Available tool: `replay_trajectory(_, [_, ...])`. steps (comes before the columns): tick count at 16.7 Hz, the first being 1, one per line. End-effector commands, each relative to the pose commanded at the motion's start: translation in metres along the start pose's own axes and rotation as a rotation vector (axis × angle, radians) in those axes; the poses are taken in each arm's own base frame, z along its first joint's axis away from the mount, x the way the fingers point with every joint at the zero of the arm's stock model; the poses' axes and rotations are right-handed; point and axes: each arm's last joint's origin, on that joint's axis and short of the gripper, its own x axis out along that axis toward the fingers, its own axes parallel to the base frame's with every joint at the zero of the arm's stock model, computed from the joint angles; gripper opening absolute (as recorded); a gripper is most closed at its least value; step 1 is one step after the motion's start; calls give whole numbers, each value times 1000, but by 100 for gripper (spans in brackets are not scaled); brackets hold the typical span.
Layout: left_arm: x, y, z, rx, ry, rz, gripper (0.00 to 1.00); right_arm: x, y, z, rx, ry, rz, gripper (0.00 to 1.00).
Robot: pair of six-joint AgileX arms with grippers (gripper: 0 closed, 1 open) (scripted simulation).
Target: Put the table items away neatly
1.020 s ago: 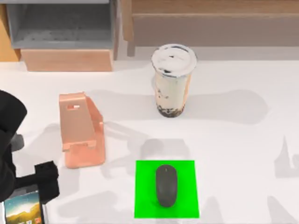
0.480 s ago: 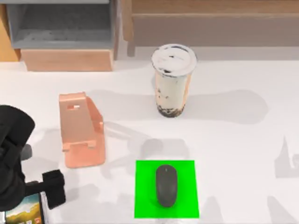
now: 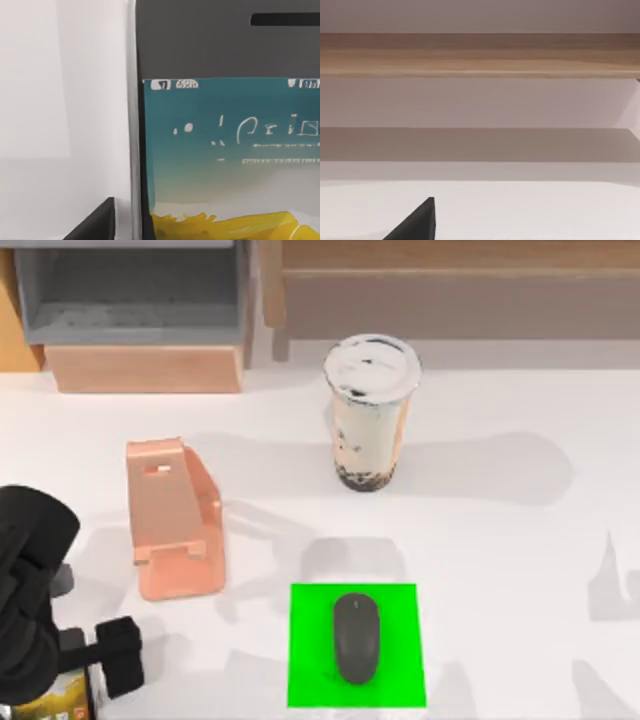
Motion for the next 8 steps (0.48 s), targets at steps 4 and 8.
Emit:
replay_trajectory(4, [0,0,0,0,0,0,70,0,0,0,0,0,0,100])
replay_trajectory(8, [0,0,0,0,0,0,40,0,0,0,0,0,0,100])
